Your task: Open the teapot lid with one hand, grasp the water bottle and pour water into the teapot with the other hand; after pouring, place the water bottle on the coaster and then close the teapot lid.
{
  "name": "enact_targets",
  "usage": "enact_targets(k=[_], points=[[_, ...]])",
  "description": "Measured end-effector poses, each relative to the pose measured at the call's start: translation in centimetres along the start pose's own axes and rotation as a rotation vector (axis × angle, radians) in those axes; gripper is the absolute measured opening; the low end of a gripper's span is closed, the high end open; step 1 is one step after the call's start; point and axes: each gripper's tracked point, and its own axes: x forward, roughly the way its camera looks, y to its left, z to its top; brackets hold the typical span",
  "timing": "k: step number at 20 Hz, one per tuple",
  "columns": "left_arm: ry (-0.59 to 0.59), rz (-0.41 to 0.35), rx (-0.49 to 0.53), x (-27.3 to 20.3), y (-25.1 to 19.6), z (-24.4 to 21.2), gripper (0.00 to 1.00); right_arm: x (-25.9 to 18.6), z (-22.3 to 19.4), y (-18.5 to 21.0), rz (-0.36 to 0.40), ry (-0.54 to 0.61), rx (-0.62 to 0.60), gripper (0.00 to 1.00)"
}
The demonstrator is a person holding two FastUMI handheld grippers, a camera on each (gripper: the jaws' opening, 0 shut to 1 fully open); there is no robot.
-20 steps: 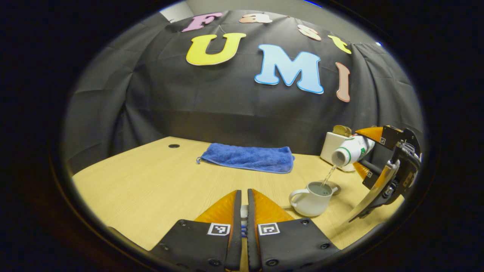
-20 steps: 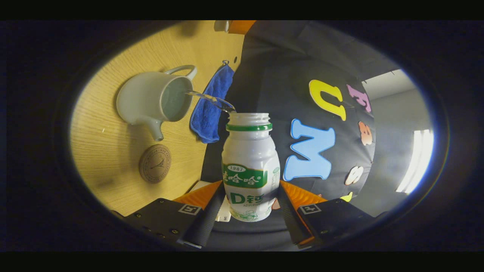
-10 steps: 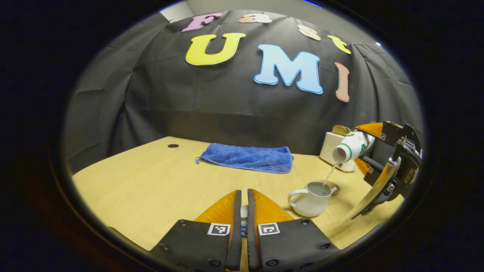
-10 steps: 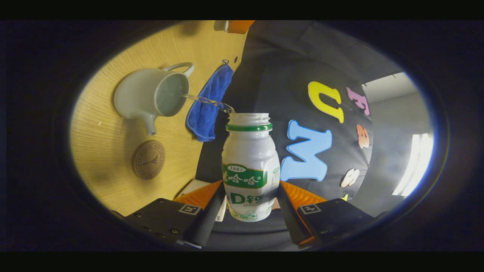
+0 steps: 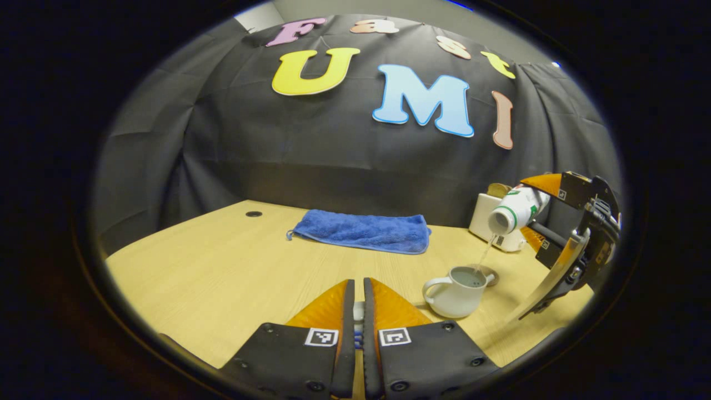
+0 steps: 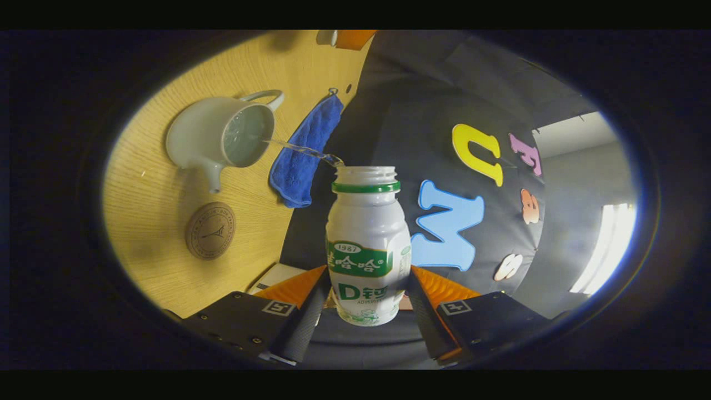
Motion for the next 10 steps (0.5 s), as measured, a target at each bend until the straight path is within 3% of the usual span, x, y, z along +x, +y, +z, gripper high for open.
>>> enact_targets(k=[9,10], points=[[0.003,-0.004,-0.001,0.35,0.1,0.1,0.13,0.34,0.11,-0.63,-0.014,-0.014,-0.031,0.79],[0.003,-0.004,0.0,0.33,0.1,0.13,0.17,0.36,0.14,-0.75,-0.015,-0.016,-0.035,0.79]])
